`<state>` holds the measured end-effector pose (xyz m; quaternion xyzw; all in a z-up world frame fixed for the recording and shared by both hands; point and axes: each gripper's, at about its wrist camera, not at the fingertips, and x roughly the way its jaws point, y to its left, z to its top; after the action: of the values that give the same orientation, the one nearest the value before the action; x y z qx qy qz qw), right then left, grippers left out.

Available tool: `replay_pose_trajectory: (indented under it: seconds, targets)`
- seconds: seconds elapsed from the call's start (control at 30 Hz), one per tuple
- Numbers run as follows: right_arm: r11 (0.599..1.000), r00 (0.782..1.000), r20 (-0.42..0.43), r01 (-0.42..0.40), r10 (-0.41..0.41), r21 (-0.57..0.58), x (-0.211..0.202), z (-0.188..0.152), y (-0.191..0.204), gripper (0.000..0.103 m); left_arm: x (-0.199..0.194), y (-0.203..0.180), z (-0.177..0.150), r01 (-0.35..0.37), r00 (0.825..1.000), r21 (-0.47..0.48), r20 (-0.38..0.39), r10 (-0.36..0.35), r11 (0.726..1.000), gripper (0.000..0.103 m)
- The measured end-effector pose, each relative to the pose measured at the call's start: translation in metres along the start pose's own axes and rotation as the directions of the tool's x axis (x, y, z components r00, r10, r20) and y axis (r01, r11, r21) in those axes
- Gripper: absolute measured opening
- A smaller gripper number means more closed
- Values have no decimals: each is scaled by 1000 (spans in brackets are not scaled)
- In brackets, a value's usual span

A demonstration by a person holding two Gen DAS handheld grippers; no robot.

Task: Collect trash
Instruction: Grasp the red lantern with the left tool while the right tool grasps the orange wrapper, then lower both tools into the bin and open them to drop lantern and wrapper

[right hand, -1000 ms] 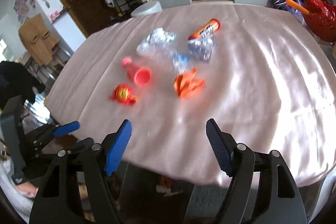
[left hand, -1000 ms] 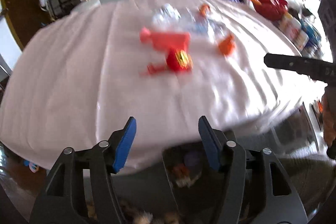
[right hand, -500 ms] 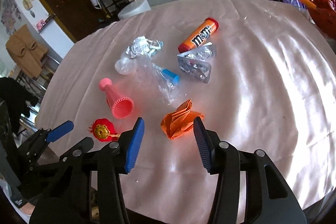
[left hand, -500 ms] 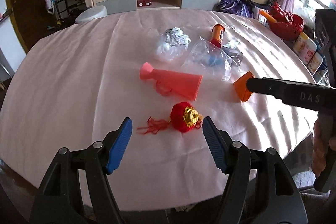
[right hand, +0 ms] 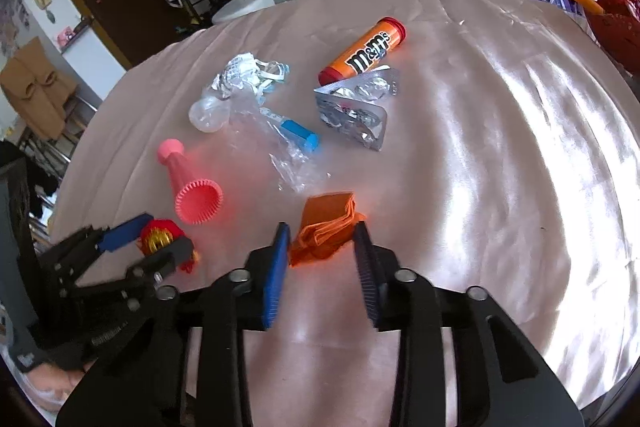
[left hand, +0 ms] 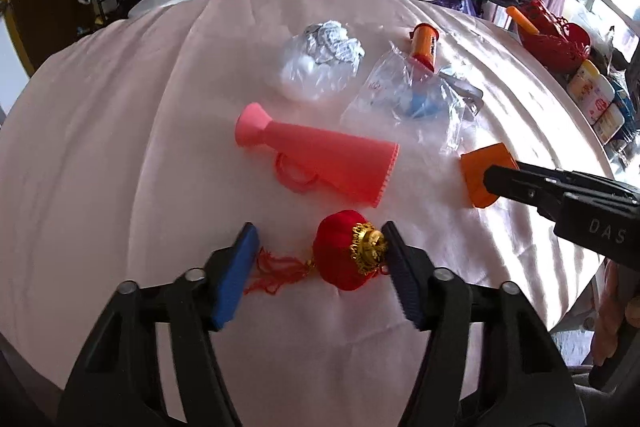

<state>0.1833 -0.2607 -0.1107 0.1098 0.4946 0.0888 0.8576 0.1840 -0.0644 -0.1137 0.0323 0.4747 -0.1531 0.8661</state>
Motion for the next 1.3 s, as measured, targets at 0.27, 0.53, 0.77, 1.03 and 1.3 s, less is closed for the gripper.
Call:
replay_pose_trajectory:
  seconds: [0.27, 0.53, 0.77, 1.03, 1.3]
  targets:
    - [1000, 1000, 9, 0, 0, -17, -11, -7, 1, 16, -4, 4, 1, 37, 999, -18, -6, -37, 999, 31]
    - [997, 999, 41, -23, 26, -74, -34, -16, 16, 8, -43, 3, -4, 32, 998, 4, 53, -32, 999, 31]
    - [992, 996, 75, -40, 49, -117, -62, -29, 30, 7, -87, -4, -22, 31, 995, 50, 91, -35, 998, 31]
    - [982, 996, 79, -34, 50, -187, -93, -69, 47, 8, -107, 1, -71, 41, 997, 34, 60, -43, 999, 31]
    - [973, 999, -9, -52, 51, -224, -83, -119, 49, 8, -112, -3, -121, 87, 996, 26, -5, -87, 996, 31]
